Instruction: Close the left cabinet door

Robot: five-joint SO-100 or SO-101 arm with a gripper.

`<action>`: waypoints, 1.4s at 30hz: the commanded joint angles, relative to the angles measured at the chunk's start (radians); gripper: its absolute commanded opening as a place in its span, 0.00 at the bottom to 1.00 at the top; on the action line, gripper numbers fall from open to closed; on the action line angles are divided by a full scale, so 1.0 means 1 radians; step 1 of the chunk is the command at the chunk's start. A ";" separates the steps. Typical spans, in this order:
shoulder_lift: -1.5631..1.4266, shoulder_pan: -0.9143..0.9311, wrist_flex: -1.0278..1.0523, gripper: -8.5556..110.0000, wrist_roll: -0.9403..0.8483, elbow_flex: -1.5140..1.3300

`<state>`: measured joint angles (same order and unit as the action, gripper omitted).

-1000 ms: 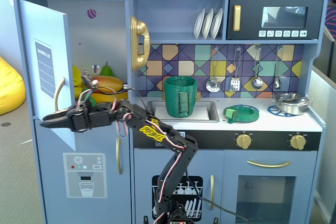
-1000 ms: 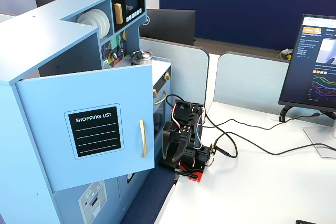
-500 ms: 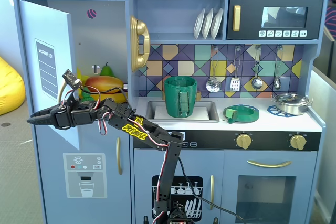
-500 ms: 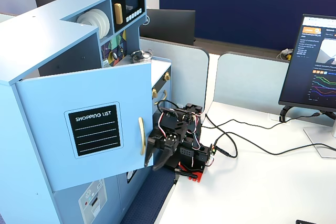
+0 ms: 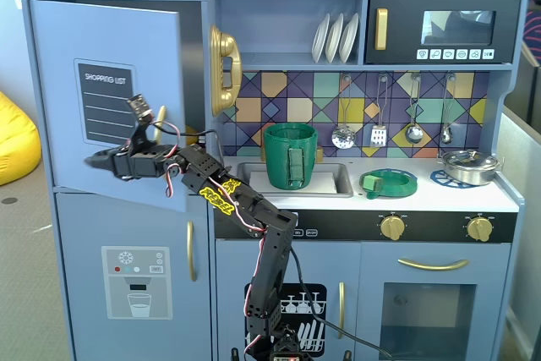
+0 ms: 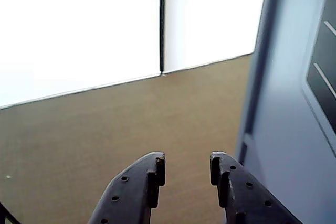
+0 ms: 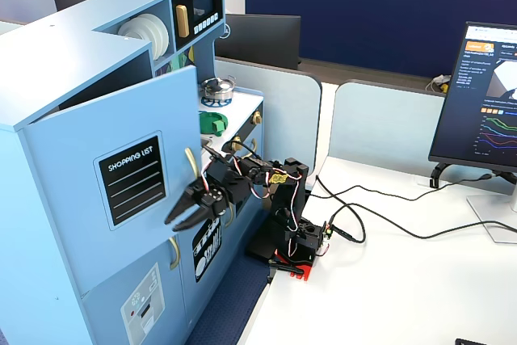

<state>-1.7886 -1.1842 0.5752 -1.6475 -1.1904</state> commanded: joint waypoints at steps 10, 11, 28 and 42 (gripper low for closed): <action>0.017 0.324 -0.071 0.07 -0.035 0.058; 0.020 0.342 -0.075 0.07 -0.035 0.058; 0.008 0.460 -0.048 0.07 -0.018 0.041; -0.673 0.420 0.353 0.07 -0.064 -0.471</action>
<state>-2.2703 -0.8115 0.8468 -1.7150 -1.5969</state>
